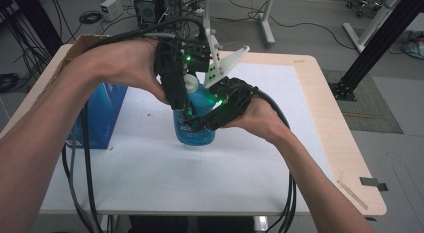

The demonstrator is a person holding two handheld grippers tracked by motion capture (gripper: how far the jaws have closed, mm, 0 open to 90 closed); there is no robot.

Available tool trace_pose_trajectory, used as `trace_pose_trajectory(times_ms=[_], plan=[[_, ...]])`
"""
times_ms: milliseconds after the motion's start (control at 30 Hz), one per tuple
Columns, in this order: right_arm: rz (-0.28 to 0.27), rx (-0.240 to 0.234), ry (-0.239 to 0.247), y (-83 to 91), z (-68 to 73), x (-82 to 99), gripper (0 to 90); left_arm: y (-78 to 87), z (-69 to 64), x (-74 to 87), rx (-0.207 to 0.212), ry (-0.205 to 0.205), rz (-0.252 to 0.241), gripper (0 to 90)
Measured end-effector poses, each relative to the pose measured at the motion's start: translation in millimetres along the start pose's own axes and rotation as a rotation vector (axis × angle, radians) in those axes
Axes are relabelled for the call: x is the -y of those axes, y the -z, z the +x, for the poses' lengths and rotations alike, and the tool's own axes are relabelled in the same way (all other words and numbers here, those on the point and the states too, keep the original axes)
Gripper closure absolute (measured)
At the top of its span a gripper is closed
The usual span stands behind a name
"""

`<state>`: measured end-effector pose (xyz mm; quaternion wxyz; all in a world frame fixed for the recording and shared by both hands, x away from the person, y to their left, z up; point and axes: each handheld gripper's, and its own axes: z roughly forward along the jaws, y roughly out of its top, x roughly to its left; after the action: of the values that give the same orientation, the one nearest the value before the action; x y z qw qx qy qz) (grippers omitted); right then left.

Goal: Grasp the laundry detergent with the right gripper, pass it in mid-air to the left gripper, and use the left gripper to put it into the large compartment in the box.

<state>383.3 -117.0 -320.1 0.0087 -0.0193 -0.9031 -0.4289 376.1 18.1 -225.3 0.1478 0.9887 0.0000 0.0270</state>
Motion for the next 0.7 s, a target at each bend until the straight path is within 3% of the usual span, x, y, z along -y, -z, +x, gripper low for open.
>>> trace_pose_trajectory(times_ms=[700], plan=[[-0.003,-0.001,0.002,-0.7,1.2,0.2,45.5,-0.1,-2.4,-0.4,-0.005,-0.009,0.009,32.6]])
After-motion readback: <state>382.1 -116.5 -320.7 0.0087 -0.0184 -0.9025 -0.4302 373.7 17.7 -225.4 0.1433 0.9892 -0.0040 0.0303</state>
